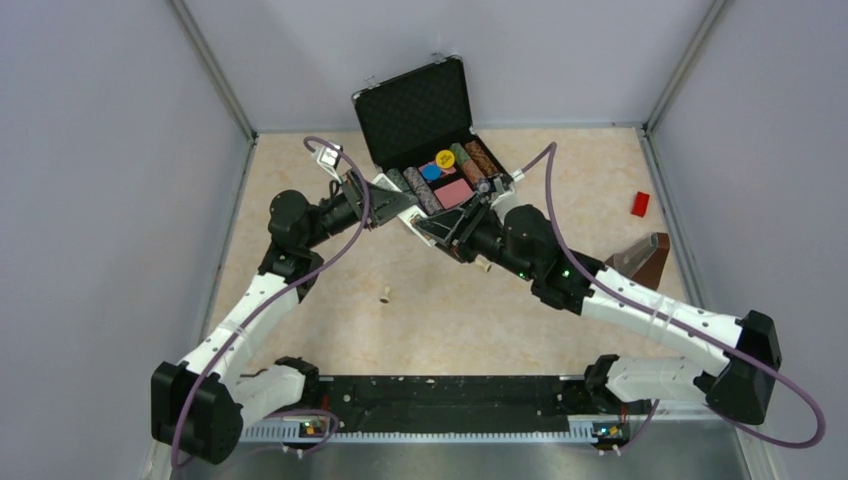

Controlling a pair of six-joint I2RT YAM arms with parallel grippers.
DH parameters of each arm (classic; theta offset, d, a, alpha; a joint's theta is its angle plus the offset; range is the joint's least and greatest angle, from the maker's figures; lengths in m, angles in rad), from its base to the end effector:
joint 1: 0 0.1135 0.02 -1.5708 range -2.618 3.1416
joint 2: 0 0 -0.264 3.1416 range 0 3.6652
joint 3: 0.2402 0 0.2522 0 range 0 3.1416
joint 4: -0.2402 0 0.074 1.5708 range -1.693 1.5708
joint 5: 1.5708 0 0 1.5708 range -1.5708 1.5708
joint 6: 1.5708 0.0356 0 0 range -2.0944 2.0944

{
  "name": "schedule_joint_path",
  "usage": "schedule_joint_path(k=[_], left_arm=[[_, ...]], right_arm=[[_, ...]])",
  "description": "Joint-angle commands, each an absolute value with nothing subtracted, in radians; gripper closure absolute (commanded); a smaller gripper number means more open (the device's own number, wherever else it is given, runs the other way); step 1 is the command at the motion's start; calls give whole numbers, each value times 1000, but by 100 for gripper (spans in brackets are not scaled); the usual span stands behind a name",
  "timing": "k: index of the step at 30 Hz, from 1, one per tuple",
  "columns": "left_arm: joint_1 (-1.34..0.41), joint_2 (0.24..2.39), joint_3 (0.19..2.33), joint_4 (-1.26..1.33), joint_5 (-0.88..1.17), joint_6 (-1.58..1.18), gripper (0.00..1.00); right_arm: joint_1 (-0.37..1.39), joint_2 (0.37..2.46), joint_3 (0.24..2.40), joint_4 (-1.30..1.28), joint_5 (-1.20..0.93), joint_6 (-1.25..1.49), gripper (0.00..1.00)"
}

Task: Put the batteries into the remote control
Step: Load the battery into the remote control, then place the remote control at the center of the board.

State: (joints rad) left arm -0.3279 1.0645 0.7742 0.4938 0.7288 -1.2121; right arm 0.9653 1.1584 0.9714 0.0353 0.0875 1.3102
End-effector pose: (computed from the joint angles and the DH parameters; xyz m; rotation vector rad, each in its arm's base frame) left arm 0.2218 -0.1005 0.3521 -0.0071 1.6772 -1.7138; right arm 0.1586 0.2237 0.3522 0.4191 1.9659 1.5288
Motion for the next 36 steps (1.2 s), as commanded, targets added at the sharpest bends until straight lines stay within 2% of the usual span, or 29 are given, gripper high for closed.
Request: schedule_joint_path(k=[1,10,14,19,22,28,33,36], left_arm=[[-335,1043,817,571,713,-1275,100],[-316,1063,802,631,688,-1406,100],[-305,1066,791,627,677,-1406,100],[-300,1058,785,563,662,-1344,100],[-290,1037,797,447,633,-1250,100],[-273,977,826,134,525,-1026,100],[-264,948,809,53,485,-976,100],[-261,937,795,45,478,-973,100]], right_arm=[[964,1129,933,93,82,1298,60],[957,1057,877,69,107,1295,57],[957,1004,863,35,140,1284,44],[955,954,890,-14,176,1231,19],[947,932,928,-100,210,1185,14],[839,937,961,-401,249,1077,19],[713,1076,999,-623,246,879,31],[677,1194,1030,-651,293,747,36]])
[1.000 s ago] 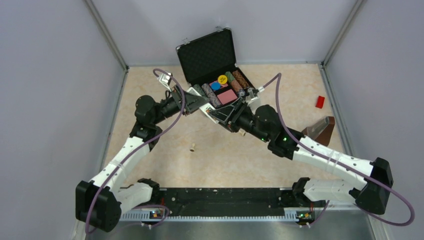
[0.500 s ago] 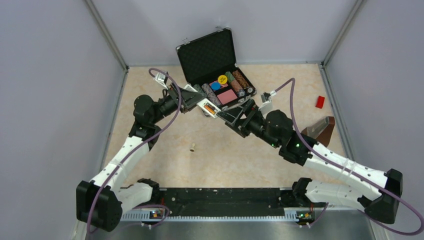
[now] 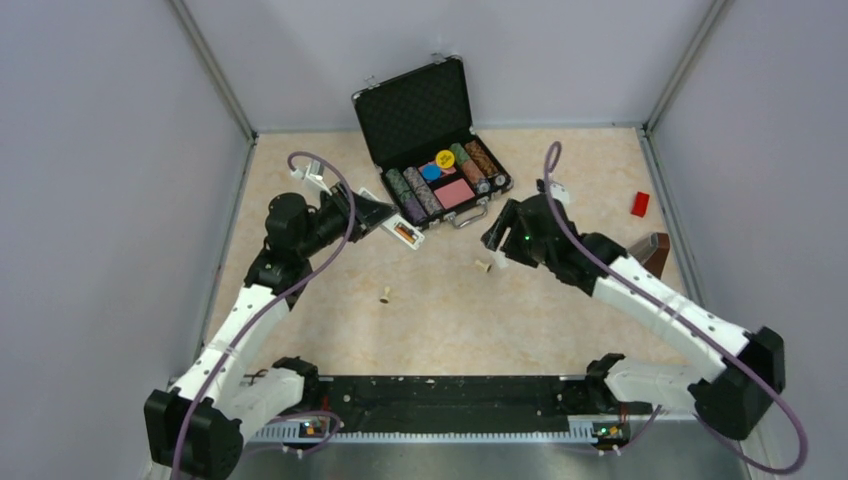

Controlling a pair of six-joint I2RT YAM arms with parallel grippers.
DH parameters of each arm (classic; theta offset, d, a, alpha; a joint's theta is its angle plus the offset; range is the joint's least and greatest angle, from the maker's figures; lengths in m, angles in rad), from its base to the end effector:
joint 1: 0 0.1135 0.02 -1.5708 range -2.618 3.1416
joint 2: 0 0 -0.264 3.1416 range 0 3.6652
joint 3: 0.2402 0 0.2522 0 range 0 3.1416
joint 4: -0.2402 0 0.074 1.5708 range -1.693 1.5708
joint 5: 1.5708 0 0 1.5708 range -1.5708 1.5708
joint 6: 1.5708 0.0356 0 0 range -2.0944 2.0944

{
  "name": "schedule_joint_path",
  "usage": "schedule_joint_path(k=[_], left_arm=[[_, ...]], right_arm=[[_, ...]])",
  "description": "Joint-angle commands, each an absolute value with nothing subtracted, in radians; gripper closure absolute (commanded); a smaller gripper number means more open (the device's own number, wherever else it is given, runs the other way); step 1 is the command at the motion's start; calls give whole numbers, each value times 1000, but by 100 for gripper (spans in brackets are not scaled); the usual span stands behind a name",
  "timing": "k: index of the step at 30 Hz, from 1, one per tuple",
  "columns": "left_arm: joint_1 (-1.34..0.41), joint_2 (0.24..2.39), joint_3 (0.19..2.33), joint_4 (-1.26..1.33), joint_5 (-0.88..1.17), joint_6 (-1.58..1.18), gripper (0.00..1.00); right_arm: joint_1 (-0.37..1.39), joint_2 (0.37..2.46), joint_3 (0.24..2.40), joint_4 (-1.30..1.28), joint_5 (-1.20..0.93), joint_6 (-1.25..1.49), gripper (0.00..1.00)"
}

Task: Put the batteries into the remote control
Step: Place the remote control at the center of the board.

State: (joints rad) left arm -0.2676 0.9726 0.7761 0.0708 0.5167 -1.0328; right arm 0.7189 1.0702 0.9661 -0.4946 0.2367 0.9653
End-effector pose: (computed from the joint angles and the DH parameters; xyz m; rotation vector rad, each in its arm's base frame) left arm 0.2147 -0.0771 0.3295 -0.2894 1.8677 -1.3695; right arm 0.1807 0.1471 0.3181 0.4140 2.2007 0.7039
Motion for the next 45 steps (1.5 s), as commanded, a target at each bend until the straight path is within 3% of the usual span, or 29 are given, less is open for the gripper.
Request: schedule_joint_path(k=[1,7,11,15,24,35,45], left_arm=[[-261,935,791,45,477,-973,100],[-257,928,778,40,481,-970,100],[-254,932,774,40,488,-969,100],[-252,934,766,45,491,-969,100],[-247,959,748,77,522,-975,100],[-306,1130,740,74,716,-891,100],[-424,1254,669,189,646,-933,100]], right_arm=[[664,1236,1045,-652,295,706,36],[582,1500,1145,-656,246,522,34],[565,1599,1157,-645,239,514,45],[565,1625,1143,-595,216,460,50],[564,1741,1161,-589,162,293,46],[558,1827,1186,-576,139,237,50],[531,1841,1170,-600,65,230,62]])
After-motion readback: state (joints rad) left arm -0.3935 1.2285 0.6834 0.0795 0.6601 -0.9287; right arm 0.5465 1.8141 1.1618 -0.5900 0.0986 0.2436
